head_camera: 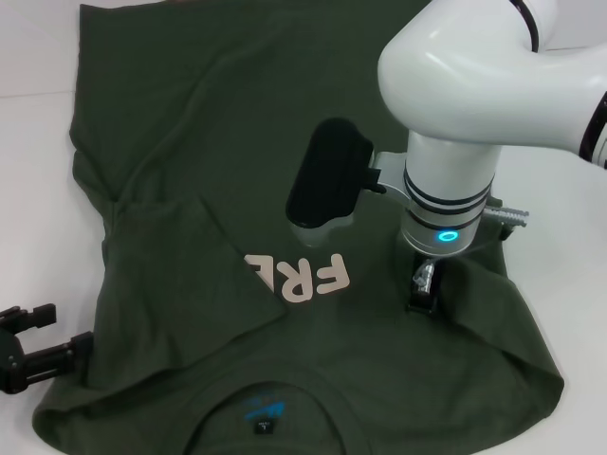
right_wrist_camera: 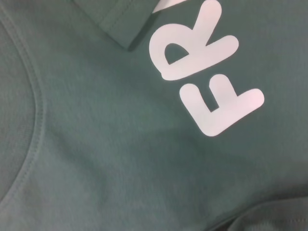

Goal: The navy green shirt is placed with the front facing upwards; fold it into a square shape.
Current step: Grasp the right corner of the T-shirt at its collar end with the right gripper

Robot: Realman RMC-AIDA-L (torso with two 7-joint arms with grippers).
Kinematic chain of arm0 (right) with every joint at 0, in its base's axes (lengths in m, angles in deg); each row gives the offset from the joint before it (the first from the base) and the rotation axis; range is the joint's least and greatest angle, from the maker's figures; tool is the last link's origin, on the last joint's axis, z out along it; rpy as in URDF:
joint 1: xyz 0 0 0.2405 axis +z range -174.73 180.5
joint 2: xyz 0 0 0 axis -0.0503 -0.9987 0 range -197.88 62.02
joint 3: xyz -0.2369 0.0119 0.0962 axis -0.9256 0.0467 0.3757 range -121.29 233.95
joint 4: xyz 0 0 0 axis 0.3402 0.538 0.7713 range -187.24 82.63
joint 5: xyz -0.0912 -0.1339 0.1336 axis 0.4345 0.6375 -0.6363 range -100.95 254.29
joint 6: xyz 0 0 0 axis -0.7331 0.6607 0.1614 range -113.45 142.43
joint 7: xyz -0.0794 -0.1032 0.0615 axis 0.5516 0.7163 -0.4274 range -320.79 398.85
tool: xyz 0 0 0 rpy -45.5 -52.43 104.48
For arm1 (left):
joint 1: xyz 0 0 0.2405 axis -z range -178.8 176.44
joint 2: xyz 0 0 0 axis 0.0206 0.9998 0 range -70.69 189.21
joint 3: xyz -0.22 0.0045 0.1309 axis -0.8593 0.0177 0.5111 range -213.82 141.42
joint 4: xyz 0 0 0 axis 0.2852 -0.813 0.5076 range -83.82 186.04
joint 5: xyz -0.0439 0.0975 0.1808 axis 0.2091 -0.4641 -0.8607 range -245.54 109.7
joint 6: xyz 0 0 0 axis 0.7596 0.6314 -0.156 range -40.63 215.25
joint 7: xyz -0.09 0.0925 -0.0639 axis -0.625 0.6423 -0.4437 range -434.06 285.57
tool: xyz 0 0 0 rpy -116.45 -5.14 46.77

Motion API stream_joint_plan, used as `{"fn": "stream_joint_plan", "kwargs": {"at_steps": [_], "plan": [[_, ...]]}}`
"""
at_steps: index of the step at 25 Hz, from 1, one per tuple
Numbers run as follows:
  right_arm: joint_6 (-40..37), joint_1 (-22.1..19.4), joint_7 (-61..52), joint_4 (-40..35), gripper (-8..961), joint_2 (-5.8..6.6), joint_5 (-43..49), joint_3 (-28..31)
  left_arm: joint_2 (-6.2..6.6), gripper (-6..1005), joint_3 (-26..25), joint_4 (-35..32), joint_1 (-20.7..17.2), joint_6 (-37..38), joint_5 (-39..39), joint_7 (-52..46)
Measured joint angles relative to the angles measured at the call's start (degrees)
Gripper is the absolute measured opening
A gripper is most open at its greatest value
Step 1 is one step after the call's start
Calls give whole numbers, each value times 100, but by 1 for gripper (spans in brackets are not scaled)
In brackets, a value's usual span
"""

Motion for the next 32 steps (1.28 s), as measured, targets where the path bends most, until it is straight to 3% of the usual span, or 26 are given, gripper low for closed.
{"fn": "stream_joint_plan", "kwargs": {"at_steps": [15,32], "plan": [[-17,47,34,31,47,-9,-42,-32,0,809,0,0,0,1,0,10],[83,35,50,-126,1,-6,-209,1,0,809,13,0,0,-54,0,10]]}}
